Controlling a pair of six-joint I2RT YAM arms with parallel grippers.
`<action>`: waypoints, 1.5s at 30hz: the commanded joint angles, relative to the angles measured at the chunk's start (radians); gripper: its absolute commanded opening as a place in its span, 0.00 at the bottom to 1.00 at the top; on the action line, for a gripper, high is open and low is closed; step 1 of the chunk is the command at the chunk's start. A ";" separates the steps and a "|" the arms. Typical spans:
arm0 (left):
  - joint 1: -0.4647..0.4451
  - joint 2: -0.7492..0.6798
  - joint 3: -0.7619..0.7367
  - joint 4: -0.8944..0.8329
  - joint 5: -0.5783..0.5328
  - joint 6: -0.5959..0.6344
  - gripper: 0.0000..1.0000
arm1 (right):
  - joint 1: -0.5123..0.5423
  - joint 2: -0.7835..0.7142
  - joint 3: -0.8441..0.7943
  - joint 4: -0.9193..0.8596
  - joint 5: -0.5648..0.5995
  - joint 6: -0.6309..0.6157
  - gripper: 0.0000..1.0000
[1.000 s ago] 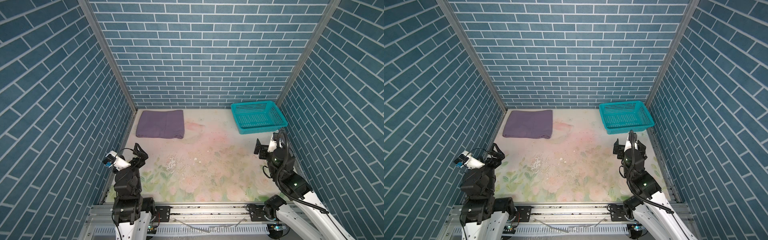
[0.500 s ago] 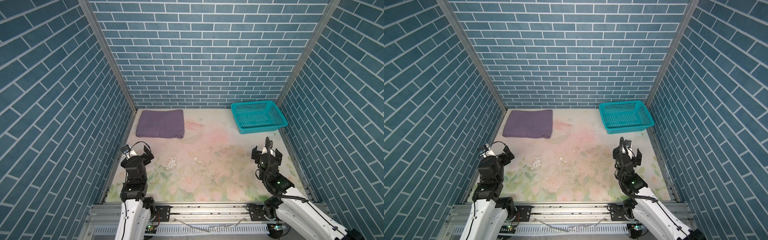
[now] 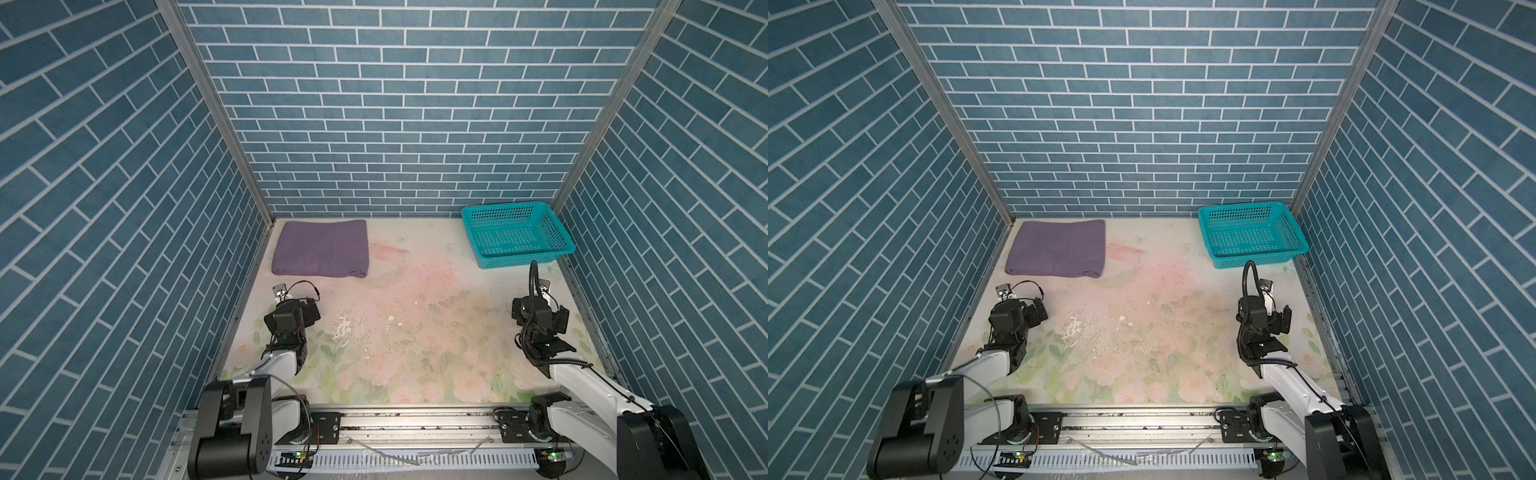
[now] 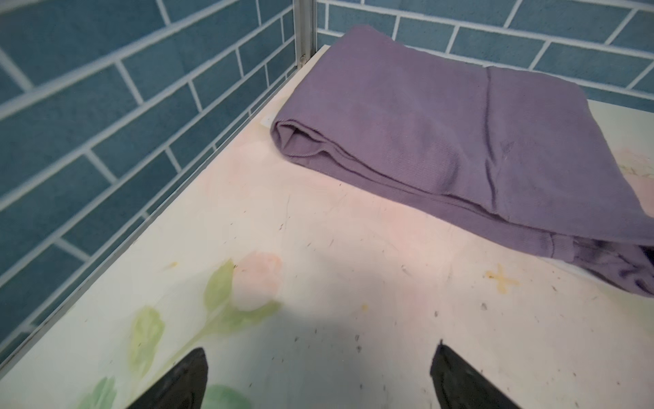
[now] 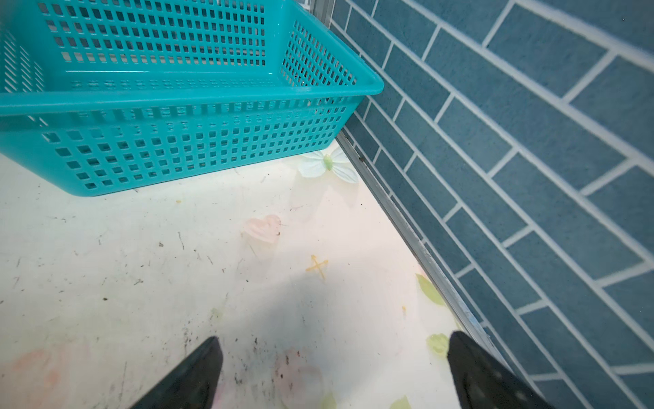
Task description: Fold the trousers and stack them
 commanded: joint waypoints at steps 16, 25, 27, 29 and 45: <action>-0.011 0.139 0.011 0.334 0.009 0.100 1.00 | -0.237 0.465 0.096 0.535 -0.443 -0.065 0.99; -0.135 0.241 0.180 0.150 -0.049 0.241 0.99 | -0.277 0.498 0.093 0.549 -0.611 -0.071 0.99; -0.134 0.240 0.163 0.176 -0.027 0.245 0.99 | -0.281 0.500 0.094 0.546 -0.648 -0.081 0.99; -0.129 0.255 0.110 0.265 0.050 0.267 0.99 | -0.281 0.499 0.090 0.554 -0.651 -0.085 0.99; -0.124 0.270 0.094 0.321 0.119 0.284 0.99 | -0.286 0.499 0.090 0.561 -0.655 -0.081 0.99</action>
